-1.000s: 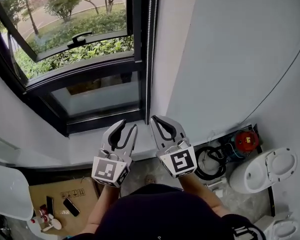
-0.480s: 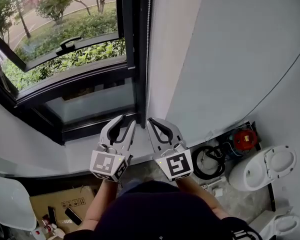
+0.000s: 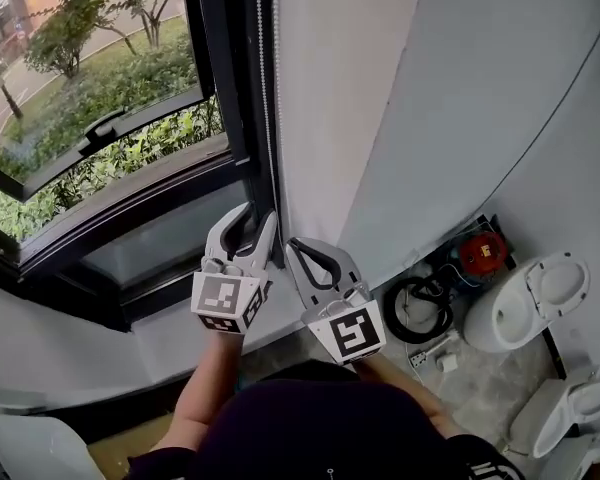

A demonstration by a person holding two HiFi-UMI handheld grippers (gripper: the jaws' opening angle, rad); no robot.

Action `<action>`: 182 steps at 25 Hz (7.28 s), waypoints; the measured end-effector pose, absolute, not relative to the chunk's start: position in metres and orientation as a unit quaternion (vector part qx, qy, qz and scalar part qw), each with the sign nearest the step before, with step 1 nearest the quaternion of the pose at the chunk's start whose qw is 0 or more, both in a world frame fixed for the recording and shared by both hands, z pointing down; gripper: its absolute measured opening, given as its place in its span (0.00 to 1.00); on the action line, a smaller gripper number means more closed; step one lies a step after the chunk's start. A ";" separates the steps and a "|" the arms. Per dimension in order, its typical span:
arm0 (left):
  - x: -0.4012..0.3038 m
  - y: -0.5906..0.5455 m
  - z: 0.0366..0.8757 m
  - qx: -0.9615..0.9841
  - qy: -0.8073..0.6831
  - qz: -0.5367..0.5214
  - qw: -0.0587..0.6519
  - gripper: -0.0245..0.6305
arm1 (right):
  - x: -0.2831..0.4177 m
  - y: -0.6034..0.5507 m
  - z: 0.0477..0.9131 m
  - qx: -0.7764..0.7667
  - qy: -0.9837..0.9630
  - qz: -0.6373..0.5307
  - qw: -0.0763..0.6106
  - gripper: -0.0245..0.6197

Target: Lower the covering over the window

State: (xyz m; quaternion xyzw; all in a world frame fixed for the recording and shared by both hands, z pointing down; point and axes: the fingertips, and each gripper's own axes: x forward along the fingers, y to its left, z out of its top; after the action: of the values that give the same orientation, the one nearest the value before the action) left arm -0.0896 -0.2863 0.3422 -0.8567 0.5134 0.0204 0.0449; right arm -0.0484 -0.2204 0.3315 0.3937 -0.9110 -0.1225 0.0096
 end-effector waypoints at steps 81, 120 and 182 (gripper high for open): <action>-0.107 -0.204 0.367 -0.861 0.508 -0.017 -0.006 0.05 | -0.064 -0.193 0.320 0.378 -0.923 -0.047 -0.047 0.06; -0.064 -0.182 0.509 -0.886 0.428 -0.075 -0.160 0.05 | -0.078 -0.185 0.356 0.336 -0.942 -0.010 0.010 0.06; -0.075 -0.151 0.465 -0.896 0.435 -0.002 -0.087 0.26 | -0.052 -0.178 0.566 0.316 -0.915 0.082 0.239 0.06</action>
State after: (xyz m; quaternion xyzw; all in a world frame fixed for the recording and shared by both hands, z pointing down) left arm -0.0754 -0.1506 0.4651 -0.8962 0.4351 -0.0024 -0.0869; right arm -0.0521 -0.1781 0.5663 0.3159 -0.9145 0.0816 0.2390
